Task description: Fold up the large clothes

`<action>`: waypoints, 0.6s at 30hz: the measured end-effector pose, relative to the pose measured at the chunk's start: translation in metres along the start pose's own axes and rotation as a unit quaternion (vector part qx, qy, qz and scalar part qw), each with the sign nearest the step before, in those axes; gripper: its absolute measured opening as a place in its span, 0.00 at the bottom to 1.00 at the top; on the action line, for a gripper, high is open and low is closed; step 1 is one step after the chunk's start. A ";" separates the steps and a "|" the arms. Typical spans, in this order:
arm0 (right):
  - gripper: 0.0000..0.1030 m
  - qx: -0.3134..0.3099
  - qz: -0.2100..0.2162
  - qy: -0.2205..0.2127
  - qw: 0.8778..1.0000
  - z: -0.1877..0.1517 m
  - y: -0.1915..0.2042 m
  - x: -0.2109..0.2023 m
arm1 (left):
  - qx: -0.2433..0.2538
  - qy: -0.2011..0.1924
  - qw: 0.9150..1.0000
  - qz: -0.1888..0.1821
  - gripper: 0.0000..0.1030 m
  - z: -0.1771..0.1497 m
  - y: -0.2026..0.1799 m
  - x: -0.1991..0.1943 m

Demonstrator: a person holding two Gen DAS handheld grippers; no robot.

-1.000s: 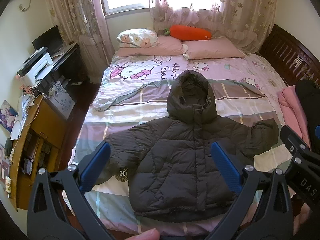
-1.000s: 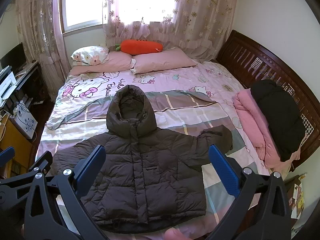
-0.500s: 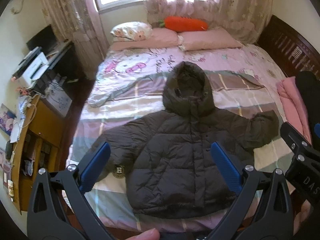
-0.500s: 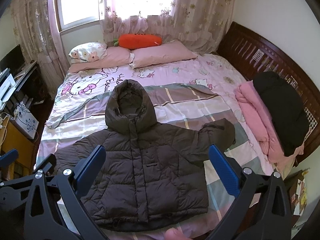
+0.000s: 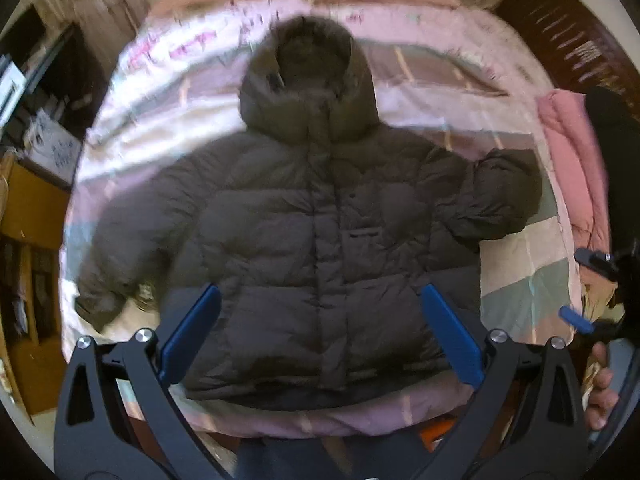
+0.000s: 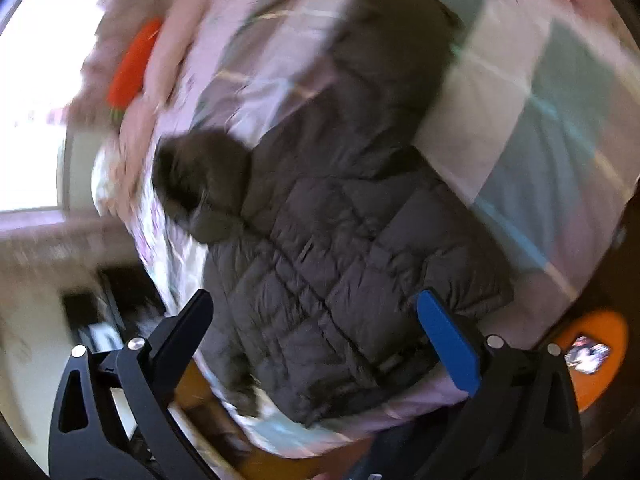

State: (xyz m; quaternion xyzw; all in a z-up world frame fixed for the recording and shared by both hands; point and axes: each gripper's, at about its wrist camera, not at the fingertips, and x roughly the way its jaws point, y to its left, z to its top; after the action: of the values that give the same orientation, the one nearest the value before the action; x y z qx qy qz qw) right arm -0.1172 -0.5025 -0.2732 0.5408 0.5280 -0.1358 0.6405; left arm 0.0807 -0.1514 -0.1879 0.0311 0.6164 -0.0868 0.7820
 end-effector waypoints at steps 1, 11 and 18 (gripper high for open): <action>0.97 0.020 0.013 -0.010 1.000 0.018 -0.021 0.005 | -0.008 0.018 1.000 -0.001 0.98 0.006 -0.011 0.020; 0.97 0.165 0.144 -0.089 0.972 0.215 -0.167 0.091 | -0.010 0.111 0.993 0.031 0.98 0.046 -0.132 0.194; 0.54 0.148 0.208 -0.042 0.966 0.276 -0.179 0.164 | 0.050 0.125 0.987 0.083 0.98 0.055 -0.189 0.284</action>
State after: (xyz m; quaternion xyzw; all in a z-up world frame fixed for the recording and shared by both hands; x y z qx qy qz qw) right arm -0.0383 -0.7355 -0.5459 0.7215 0.3505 -0.0985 0.5889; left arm 0.1641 -0.3735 -0.4389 0.1314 0.6997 -0.0479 0.7006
